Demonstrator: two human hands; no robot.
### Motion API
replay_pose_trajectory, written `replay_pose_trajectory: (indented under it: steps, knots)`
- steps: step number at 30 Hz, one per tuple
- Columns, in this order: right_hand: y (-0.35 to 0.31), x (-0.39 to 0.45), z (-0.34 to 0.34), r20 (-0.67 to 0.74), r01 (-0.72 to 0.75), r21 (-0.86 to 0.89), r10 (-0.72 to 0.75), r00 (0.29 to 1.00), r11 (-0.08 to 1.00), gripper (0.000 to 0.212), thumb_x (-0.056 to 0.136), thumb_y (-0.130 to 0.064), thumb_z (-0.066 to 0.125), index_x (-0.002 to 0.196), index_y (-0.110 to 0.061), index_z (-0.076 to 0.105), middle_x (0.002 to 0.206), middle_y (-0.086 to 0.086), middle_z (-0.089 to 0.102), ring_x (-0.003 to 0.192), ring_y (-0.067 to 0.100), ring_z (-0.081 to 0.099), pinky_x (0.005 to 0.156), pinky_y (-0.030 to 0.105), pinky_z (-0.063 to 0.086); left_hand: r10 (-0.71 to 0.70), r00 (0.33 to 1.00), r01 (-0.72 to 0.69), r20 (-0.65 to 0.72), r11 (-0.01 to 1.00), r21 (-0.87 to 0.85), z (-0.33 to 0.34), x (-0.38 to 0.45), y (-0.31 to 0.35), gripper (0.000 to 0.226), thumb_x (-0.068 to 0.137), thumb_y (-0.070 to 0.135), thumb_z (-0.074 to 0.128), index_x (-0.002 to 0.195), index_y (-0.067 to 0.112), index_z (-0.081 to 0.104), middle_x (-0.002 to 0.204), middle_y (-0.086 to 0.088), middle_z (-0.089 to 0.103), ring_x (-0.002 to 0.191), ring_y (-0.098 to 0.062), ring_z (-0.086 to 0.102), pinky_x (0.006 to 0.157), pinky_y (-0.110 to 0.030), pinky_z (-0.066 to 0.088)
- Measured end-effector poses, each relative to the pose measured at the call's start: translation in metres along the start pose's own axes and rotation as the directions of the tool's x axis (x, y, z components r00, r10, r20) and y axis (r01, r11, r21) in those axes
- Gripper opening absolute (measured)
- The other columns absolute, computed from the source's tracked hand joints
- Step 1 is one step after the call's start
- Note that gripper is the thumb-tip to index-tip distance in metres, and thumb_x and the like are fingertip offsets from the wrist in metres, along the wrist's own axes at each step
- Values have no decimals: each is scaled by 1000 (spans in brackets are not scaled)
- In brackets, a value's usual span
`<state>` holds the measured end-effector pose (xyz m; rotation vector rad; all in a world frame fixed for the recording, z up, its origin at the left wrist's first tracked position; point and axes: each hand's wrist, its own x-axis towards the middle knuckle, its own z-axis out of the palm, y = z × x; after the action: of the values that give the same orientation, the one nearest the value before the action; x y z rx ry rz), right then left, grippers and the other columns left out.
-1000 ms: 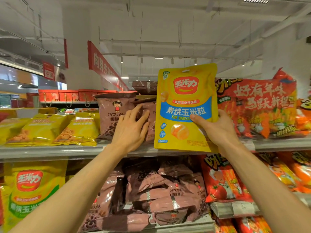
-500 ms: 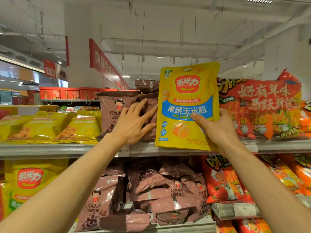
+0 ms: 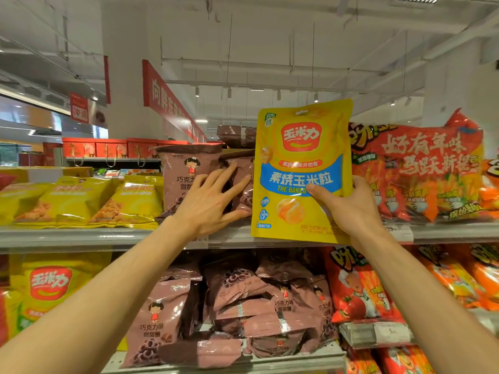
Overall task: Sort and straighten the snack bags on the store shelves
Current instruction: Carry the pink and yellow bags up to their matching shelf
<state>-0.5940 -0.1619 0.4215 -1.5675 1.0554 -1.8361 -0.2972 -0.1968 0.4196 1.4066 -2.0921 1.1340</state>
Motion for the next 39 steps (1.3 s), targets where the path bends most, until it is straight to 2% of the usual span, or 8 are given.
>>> replay_pose_trajectory:
  steps: [8,13,17,21,29,33,36,39]
  knots:
    - [0,-2,1,17,-4,-24,5,1000,1000,56,78,-35,88,120,-20,54,106,-9,69,87,11,69,63,25,53,-10,1000,13,30,996,-84,-7,-10,2,72,99,65,17,162,31,28,171,-7,23,151,-27,28,116,-43,22]
    - [-1,-8,7,19,5,-7,-5,1000,1000,45,78,-33,88,108,-25,55,99,-13,68,83,7,68,62,23,51,-30,977,-3,-210,988,-155,-13,-32,-10,56,88,5,66,143,8,56,149,-17,53,135,-39,49,105,-56,48]
    - [-2,-9,13,55,24,5,-25,998,1000,34,80,-29,87,92,-33,55,93,-14,69,76,4,68,52,16,50,-161,936,121,-313,982,-142,-28,-55,-43,65,93,40,70,151,21,48,166,-16,29,149,-40,30,118,-56,31]
    - [-1,-7,21,58,18,18,-19,998,1000,37,79,-30,87,106,-25,62,98,-12,73,80,6,71,50,14,52,-273,959,236,-71,915,-326,-33,-69,-71,89,80,66,64,158,33,36,173,-8,4,158,-33,11,125,-52,19]
    - [1,-8,36,32,13,23,-14,999,1000,57,75,-35,90,122,-17,61,107,-6,73,87,9,72,49,12,51,-358,930,277,-80,828,-487,-6,-68,-53,83,86,56,71,158,32,38,172,-3,2,158,-31,15,115,-57,42]
    - [0,-14,41,56,1,25,-2,998,1000,56,76,-36,89,120,-19,61,107,-7,73,89,9,72,58,18,53,-334,942,288,-33,856,-428,-5,-74,-47,82,96,55,62,163,36,20,173,1,-13,160,-26,3,127,-52,23]
    - [1,-18,40,64,0,43,-2,998,999,48,77,-34,89,114,-22,62,105,-8,74,89,10,72,63,23,53,-360,928,315,-92,894,-318,-13,-77,-44,76,96,63,47,162,33,26,173,-5,-1,159,-30,7,127,-51,19]
    - [4,-22,39,71,-9,69,5,997,998,39,77,-32,89,107,-26,65,105,-7,76,89,12,73,66,26,55,-388,895,297,-222,888,-352,-22,-82,-35,61,96,48,53,151,23,46,165,-11,26,150,-33,28,120,-49,29]
